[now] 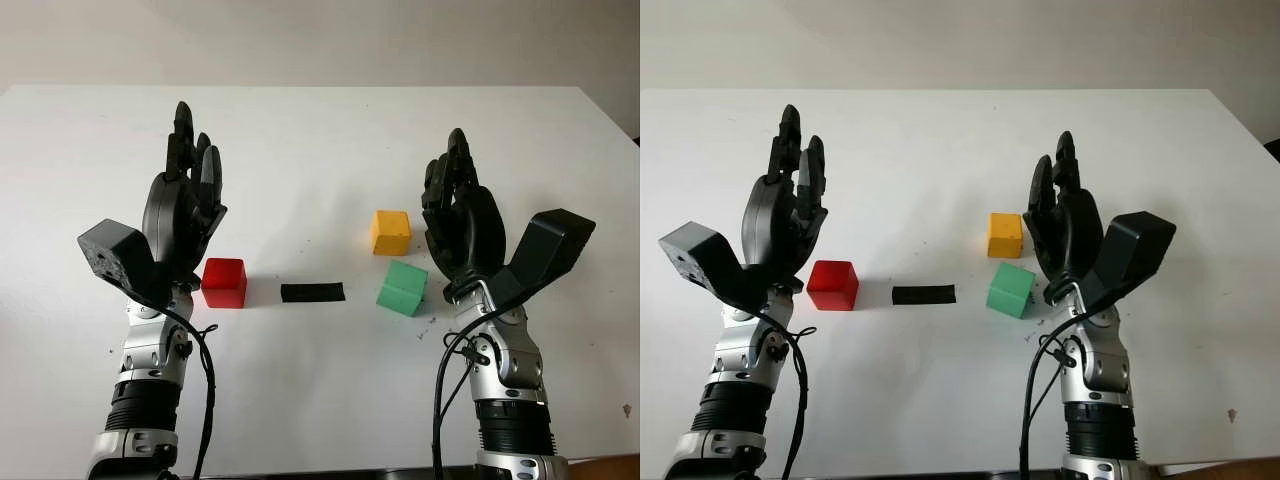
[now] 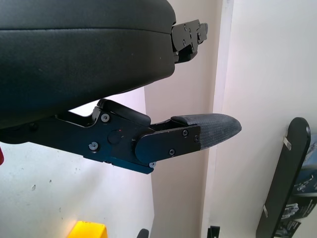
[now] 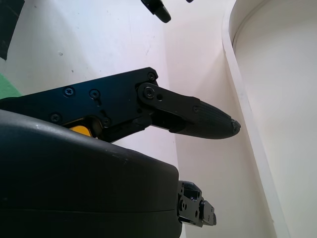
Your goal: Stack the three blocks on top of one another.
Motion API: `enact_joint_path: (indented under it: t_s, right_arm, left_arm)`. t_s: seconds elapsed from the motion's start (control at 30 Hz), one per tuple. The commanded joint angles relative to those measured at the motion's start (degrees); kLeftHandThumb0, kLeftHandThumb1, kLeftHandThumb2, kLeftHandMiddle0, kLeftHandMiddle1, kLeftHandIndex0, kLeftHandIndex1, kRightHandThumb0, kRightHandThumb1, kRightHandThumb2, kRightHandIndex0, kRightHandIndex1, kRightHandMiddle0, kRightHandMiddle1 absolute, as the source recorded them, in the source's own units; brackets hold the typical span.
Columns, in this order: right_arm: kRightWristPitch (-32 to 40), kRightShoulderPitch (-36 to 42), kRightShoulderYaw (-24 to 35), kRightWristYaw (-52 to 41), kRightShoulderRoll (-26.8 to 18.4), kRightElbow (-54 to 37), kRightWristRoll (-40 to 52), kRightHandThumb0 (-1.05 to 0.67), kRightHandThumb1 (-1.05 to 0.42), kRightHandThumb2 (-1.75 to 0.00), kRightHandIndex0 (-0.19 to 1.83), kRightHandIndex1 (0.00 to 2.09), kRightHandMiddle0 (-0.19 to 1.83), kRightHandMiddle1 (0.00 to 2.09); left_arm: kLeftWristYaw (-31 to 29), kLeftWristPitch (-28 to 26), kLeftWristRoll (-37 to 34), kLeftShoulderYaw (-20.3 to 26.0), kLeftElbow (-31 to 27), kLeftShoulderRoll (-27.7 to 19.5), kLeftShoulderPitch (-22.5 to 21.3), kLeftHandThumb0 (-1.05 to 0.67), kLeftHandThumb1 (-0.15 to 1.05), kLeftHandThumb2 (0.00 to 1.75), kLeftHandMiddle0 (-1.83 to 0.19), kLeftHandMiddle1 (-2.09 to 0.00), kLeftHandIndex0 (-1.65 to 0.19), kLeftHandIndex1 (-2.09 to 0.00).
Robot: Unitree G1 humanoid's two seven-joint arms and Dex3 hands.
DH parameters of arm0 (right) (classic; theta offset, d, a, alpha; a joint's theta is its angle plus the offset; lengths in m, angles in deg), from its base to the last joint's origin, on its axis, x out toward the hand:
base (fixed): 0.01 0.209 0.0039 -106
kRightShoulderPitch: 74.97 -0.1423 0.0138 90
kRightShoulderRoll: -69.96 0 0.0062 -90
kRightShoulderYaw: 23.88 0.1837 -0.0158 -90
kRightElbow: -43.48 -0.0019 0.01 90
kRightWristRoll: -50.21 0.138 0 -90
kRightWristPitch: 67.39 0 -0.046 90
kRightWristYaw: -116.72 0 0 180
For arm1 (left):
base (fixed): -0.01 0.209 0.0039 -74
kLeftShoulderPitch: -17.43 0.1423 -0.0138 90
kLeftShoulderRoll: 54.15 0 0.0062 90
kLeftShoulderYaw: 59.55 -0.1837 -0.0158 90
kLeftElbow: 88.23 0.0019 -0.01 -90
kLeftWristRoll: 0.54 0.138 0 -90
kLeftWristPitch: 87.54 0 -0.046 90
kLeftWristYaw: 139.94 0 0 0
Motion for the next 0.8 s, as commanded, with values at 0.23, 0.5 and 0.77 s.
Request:
enact_joint_path:
  t_s: [0.23,0.5,0.77]
  right_arm:
    - [-0.28,0.22,-0.18,0.08,0.05,-1.13,0.23,-0.63,-1.05,-0.67,-0.19,0.0,-0.19,0.0]
    - [0.05,0.63,-0.27,0.61,0.31,-1.77,0.1,-0.62,-1.05,-0.67,-0.19,0.0,-0.19,0.0]
    - [0.2,0.95,-0.7,1.33,0.7,-2.42,-0.07,-0.62,-1.05,-0.67,-0.19,0.0,-0.19,0.0]
  left_arm:
    - [0.07,-0.04,0.27,-0.02,-0.89,-0.47,0.58,-0.65,1.05,0.56,0.16,-0.05,0.18,-0.05]
    - [-1.19,1.1,0.44,0.12,-1.33,-1.67,0.49,-0.66,1.05,0.55,0.17,-0.05,0.18,-0.05]
    - [0.43,7.08,9.9,1.52,-1.97,-13.78,-3.69,-0.58,1.05,0.18,-0.6,-0.15,-0.45,-0.24]
